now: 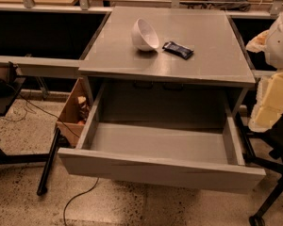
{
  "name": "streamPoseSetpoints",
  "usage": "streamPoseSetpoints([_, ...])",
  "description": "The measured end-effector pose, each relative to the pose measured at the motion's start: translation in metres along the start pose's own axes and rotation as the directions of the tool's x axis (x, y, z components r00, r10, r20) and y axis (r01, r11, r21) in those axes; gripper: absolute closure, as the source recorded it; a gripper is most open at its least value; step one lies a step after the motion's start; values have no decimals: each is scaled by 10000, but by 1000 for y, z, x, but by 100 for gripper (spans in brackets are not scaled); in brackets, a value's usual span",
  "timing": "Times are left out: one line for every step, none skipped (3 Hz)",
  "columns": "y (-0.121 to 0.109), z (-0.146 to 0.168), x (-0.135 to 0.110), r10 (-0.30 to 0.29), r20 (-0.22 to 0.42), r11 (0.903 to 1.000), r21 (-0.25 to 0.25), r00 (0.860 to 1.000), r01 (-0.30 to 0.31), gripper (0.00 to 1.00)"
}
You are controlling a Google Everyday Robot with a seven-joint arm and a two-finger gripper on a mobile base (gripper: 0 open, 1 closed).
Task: Place rxbar blueberry into top drawer
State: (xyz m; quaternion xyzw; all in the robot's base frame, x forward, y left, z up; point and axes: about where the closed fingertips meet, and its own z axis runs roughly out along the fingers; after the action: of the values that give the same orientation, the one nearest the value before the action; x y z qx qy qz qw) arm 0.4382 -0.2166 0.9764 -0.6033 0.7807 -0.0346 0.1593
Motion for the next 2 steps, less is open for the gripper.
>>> streamPoseSetpoints([0, 0, 0, 0, 0, 10000, 0, 10000, 0, 0])
streamPoseSetpoints([-20, 0, -1, 463, 350, 9986, 258, 9983, -472, 0])
